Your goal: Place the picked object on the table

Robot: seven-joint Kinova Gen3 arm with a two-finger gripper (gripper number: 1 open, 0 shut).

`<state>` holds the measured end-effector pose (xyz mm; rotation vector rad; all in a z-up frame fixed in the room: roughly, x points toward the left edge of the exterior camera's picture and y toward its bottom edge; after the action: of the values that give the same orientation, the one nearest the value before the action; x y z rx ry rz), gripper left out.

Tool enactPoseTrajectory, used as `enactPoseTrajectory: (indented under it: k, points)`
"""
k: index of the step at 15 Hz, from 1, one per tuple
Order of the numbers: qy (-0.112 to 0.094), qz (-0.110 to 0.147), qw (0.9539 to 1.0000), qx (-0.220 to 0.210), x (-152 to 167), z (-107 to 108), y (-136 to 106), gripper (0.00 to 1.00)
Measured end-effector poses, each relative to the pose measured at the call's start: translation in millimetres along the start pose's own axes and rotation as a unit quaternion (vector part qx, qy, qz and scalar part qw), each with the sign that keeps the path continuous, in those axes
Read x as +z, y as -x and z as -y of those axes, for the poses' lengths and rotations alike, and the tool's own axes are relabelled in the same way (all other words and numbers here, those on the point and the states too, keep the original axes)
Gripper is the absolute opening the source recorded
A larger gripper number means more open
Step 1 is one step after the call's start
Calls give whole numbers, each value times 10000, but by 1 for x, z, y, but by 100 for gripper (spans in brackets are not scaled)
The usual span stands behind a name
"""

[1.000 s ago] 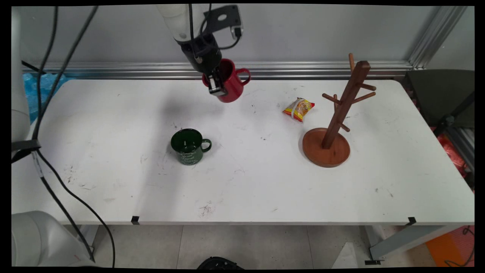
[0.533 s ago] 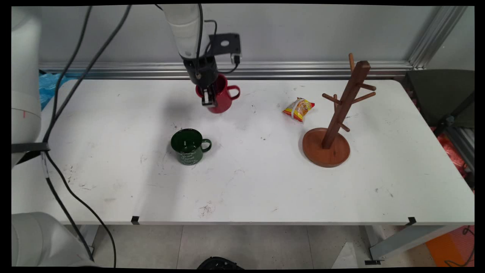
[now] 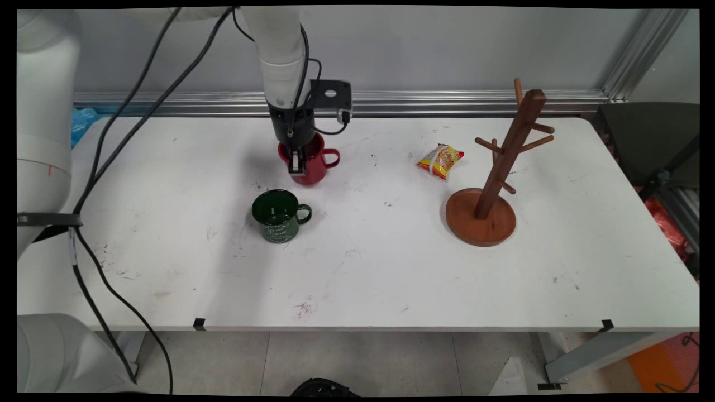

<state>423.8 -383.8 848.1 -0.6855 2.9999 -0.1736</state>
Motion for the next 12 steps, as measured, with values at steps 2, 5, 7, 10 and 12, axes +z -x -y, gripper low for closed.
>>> enactPoseTrajectory:
  k: [2,5,7,10,12]
  points:
    - [73,107,9999,-20,7,-1,-1,0]
    - [179,240,9995,-59,15,-2,-3,0]
    - [222,302,9993,-76,19,-2,-4,0]
    - [257,351,9990,-72,23,-1,-6,100]
    - [248,354,9991,-56,24,0,-7,100]
